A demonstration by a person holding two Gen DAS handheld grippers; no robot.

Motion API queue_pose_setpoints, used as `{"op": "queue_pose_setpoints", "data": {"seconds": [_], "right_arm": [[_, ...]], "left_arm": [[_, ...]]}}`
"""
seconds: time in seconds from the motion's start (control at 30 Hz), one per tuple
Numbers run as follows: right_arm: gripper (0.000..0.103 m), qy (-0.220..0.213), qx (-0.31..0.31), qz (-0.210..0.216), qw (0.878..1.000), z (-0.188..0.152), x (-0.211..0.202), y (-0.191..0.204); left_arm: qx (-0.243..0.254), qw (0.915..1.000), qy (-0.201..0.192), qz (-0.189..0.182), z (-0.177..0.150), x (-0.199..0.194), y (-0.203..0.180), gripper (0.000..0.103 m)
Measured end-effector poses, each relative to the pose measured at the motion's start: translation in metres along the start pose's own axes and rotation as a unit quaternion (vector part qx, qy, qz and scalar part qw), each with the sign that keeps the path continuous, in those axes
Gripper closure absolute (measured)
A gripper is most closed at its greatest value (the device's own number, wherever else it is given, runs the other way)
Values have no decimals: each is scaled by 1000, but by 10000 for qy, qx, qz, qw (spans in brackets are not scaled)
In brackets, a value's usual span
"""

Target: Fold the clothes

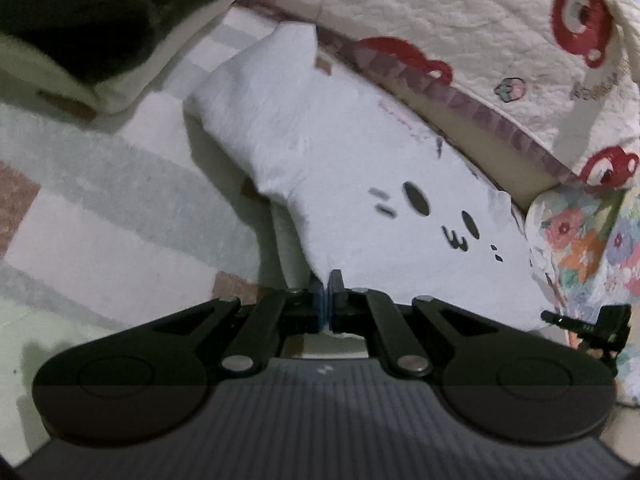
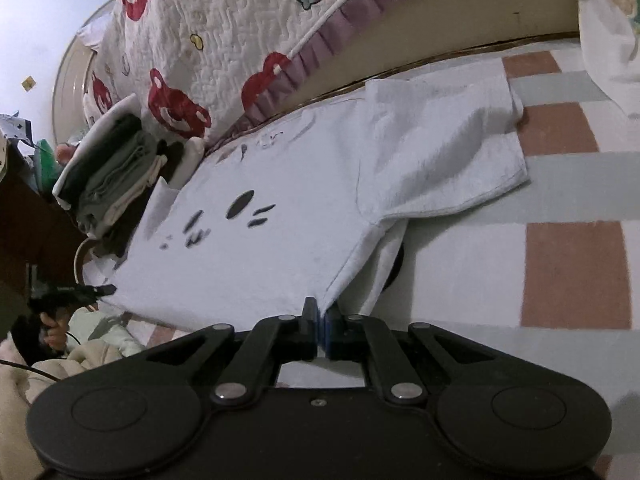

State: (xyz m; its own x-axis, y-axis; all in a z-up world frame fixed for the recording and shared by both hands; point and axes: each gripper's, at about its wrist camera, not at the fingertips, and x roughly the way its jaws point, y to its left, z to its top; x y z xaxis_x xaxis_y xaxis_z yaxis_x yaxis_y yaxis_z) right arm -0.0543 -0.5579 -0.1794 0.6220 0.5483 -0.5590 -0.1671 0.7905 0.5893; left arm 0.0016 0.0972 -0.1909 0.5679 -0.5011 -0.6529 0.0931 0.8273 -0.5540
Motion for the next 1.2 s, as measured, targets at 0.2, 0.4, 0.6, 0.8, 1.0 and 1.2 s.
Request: {"op": "queue_pose_setpoints", "data": {"seconds": [0.2, 0.4, 0.6, 0.8, 1.0, 1.2], "right_arm": [[98, 49, -489, -135, 9987, -8, -9, 10], [96, 647, -540, -454, 9954, -19, 13, 4], [83, 471, 164, -294, 9983, -15, 13, -6], [62, -135, 1037, 8, 9945, -6, 38, -15], [98, -566, 1347, 445, 9883, 7, 22, -7], [99, 27, 1215, -307, 9921, -14, 16, -11]], "left_arm": [[30, 10000, -11, 63, 0, -9, -7, 102], [574, 9921, 655, 898, -10, 16, -20, 102], [435, 9921, 695, 953, -3, 19, -20, 99], [272, 9939, 628, 866, 4, 22, -24, 95], [570, 9925, 215, 1064, 12, -9, -52, 102], [184, 9921, 689, 1033, -5, 0, -26, 102]]}}
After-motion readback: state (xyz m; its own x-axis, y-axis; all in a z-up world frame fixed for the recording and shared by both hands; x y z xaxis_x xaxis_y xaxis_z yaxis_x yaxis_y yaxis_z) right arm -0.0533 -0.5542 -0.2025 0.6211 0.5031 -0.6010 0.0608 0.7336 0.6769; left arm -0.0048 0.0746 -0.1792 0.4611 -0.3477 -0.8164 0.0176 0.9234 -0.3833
